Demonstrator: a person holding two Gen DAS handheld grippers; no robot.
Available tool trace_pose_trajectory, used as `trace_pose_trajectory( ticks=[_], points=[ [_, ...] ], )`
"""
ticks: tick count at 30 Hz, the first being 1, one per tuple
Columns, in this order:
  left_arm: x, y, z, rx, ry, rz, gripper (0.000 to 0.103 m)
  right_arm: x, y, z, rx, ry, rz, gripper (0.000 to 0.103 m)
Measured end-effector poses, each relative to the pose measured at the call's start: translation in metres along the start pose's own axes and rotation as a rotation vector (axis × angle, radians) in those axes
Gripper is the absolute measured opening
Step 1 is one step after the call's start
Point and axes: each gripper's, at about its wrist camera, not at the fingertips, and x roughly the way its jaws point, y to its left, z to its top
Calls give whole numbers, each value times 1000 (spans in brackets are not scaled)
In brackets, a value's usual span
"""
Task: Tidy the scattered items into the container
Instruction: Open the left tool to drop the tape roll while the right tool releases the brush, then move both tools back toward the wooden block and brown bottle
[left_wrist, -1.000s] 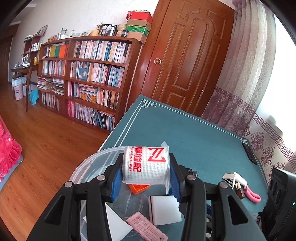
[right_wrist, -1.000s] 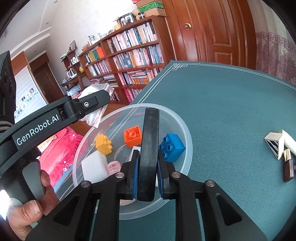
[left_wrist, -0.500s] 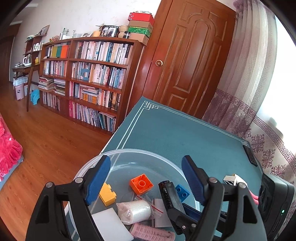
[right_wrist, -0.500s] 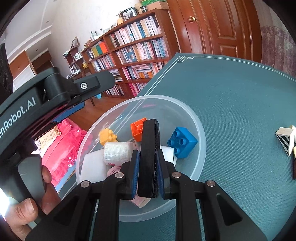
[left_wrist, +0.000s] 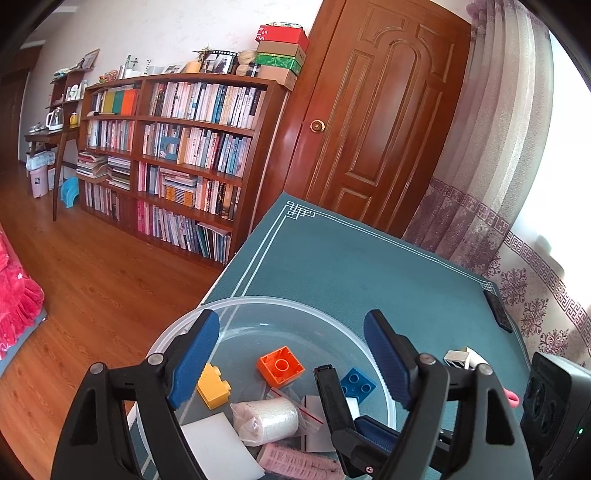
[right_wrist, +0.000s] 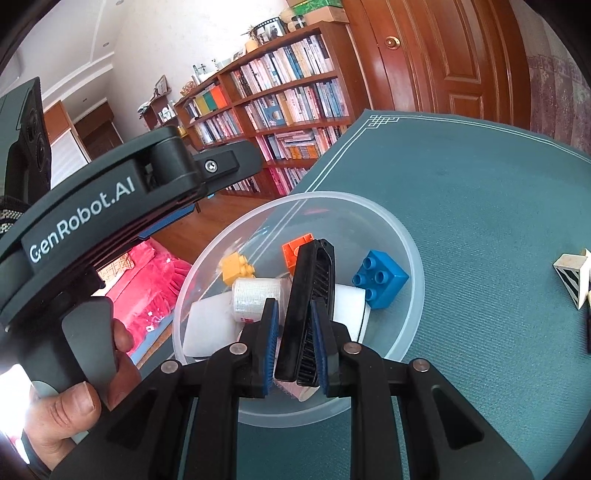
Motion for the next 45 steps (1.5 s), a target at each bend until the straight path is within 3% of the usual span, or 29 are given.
trace_pose_trajectory(
  ticks=[5, 9, 28, 42, 45],
  points=[
    [0, 0, 1, -4, -1, 1, 84, 2, -1, -2, 9, 11, 12, 20],
    [0, -2, 1, 0, 0, 1, 84, 0, -4, -4, 21, 8, 11, 28],
    [0, -2, 0, -2, -3, -2, 84, 7, 8, -7, -45, 32, 66, 28],
    [6, -17, -9, 35, 20, -7, 85, -13, -36, -18, 84, 1, 20, 28],
    [9, -24, -13, 49, 33, -13, 86, -20, -50, -20, 116, -11, -7, 33]
  ],
)
